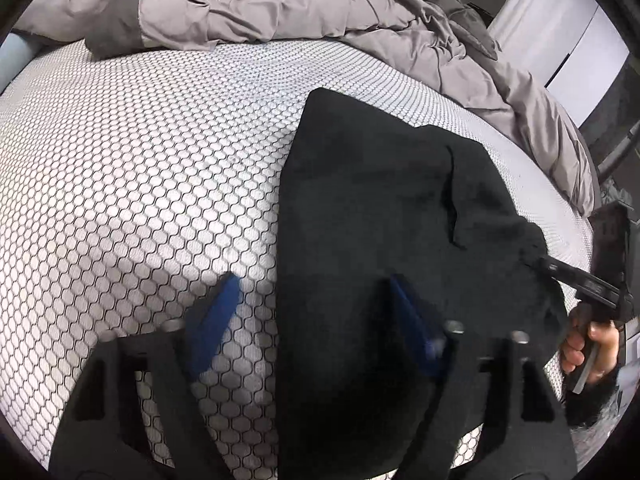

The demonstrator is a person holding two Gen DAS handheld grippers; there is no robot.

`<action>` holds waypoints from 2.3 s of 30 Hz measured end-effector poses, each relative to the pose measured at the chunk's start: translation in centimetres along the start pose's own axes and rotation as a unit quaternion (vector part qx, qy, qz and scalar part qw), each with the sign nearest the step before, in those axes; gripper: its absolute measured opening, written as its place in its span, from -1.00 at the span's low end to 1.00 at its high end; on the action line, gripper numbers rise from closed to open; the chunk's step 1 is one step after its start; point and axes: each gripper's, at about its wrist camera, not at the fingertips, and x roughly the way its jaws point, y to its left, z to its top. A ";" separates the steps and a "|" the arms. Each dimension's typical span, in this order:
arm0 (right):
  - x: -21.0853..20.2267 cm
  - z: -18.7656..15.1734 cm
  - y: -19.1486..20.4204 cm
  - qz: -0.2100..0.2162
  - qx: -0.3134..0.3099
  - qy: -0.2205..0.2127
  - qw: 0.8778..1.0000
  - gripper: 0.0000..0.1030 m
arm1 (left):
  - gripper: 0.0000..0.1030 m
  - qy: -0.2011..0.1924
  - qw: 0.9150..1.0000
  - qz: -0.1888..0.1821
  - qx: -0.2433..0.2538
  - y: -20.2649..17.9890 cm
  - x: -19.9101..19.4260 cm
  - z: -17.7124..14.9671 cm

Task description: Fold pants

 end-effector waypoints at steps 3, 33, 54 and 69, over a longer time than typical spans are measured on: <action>-1.2 0.6 0.4 0.040 0.017 -0.036 0.998 -0.33 | -0.18 -0.005 1.000 -0.003 -0.001 -0.5 -1.1 -0.3; -13.0 -10.1 7.2 -0.067 -0.143 -0.169 0.973 1.00 | 0.99 -0.208 0.971 0.101 0.059 -6.3 -11.4 -11.6; -11.5 -10.8 9.4 -0.062 -0.153 -0.187 0.968 1.00 | 0.99 -0.246 0.962 0.091 0.081 -8.5 -12.7 -11.7; -10.9 -10.7 9.3 -0.069 -0.157 -0.180 0.969 1.00 | 0.99 -0.239 0.964 0.093 0.076 -7.9 -12.1 -11.3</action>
